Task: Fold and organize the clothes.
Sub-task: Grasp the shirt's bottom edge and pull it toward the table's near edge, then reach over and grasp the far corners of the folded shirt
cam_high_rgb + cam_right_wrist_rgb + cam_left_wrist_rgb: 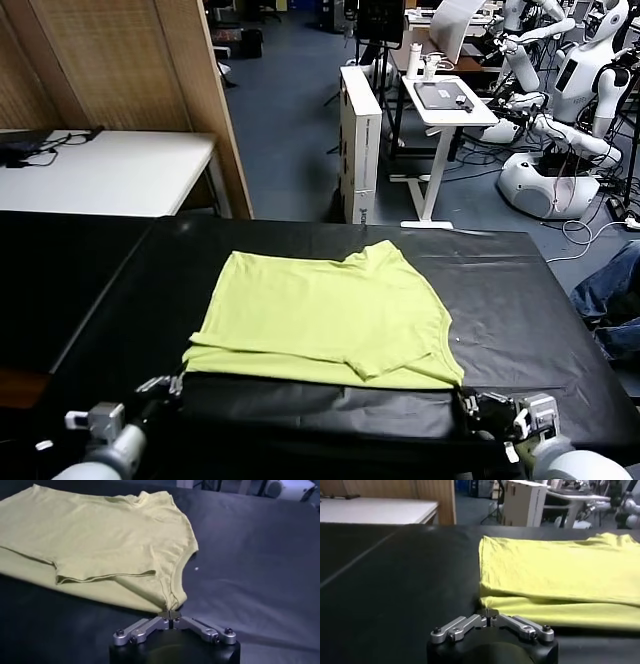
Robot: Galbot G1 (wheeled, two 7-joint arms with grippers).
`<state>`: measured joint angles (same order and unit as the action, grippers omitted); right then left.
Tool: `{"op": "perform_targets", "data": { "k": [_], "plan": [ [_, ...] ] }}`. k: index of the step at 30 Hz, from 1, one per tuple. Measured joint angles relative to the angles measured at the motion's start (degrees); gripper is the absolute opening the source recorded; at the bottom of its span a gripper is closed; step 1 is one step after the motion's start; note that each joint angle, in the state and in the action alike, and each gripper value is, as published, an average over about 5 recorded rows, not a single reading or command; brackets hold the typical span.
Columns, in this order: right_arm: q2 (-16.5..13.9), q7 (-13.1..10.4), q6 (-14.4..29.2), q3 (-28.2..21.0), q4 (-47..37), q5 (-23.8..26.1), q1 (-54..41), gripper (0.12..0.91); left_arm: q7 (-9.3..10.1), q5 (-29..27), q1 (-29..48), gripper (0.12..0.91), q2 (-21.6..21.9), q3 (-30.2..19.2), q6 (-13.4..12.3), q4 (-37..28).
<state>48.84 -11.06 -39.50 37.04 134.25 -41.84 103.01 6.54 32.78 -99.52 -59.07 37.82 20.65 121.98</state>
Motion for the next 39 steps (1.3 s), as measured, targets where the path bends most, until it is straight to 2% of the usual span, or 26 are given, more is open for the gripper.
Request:
{"op": "perform_targets", "data": {
  "k": [6, 8, 11, 14, 16, 19, 22, 25, 28, 35, 39],
  "plan": [
    [0.00, -0.97, -1.40, 0.16, 1.05, -0.34, 0.92, 0.141, -0.97, -0.07, -6.13, 0.145, 0.98, 3.82, -0.45, 1.65],
    [0.00, -1.04, -1.72, 0.37, 1.37, -0.33, 1.40, 0.173, -1.03, -0.06, -7.12, 0.145, 0.94, 4.81, -0.62, 1.72],
    [0.03, -1.07, -2.24, 0.56, 1.97, -0.31, 2.16, 0.313, -0.59, 0.06, -7.73, 0.145, 0.71, 5.63, -0.41, 1.91],
    [-0.01, -0.97, -2.45, 0.74, 2.65, -0.43, 2.79, 0.503, 0.11, 0.31, -7.99, 0.165, 0.47, 5.92, 0.36, 2.42],
    [-0.17, -0.78, -2.27, 1.04, 3.23, -0.92, 3.07, 0.636, 0.27, 0.41, -8.15, 0.235, 0.39, 6.06, 0.88, 2.76],
    [-0.66, -0.41, -1.67, 1.85, 4.27, -2.80, 2.75, 0.804, 0.37, 0.43, -8.49, 0.416, 0.39, 6.25, 1.67, 3.24],
    [-1.43, 0.66, -0.90, 2.42, 4.64, -5.15, 0.89, 0.890, 0.29, 0.44, -8.83, 0.606, 0.80, 6.66, 3.14, 3.84],
    [-2.71, 1.34, -0.38, 1.98, 3.16, -7.37, -3.44, 0.905, 0.09, 0.72, -8.81, 0.786, 1.49, 7.55, 5.94, 4.61],
    [-4.29, 1.33, -0.44, 0.34, -0.39, -9.36, -10.51, 0.907, 0.25, 2.89, -8.08, 0.886, 2.18, 8.86, 9.48, 5.55],
    [-4.97, 3.29, -0.67, -8.60, -12.03, -10.50, -29.88, 0.907, 3.65, 11.99, -0.91, 0.907, 4.23, 9.75, 14.72, 5.23],
    [-3.84, 5.07, 0.27, -15.23, -19.59, -9.50, -40.06, 0.907, 4.00, 16.77, 6.69, 0.907, 5.74, 7.96, 17.04, 3.11]
  ]
}}
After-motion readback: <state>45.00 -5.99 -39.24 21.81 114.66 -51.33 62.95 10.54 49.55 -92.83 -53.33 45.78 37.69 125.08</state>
